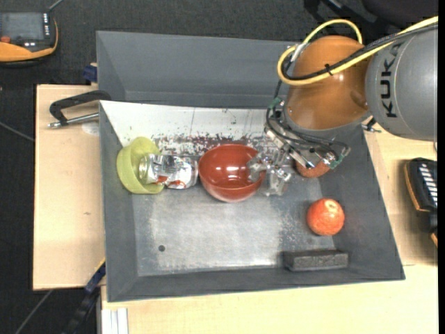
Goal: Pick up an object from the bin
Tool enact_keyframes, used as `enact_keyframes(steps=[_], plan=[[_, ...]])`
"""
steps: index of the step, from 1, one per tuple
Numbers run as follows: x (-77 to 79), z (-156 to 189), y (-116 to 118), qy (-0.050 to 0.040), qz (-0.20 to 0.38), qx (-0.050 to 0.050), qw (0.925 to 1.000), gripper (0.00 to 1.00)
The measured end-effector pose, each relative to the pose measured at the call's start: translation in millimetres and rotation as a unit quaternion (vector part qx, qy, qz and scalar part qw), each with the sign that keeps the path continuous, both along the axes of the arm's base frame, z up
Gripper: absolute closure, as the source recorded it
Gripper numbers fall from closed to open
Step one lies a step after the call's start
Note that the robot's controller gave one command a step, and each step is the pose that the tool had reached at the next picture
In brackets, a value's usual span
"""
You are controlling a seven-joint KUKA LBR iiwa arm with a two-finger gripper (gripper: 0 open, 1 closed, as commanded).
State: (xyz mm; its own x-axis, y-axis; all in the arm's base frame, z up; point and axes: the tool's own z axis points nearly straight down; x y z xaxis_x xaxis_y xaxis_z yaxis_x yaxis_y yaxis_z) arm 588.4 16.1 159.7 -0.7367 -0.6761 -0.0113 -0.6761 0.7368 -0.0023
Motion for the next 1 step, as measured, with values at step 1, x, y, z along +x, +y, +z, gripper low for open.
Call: enact_keyframes(steps=[1], plan=[[-36.0, 99.7, 4.9, -0.0058, 0.001, 0.001, 1.0, 1.0]])
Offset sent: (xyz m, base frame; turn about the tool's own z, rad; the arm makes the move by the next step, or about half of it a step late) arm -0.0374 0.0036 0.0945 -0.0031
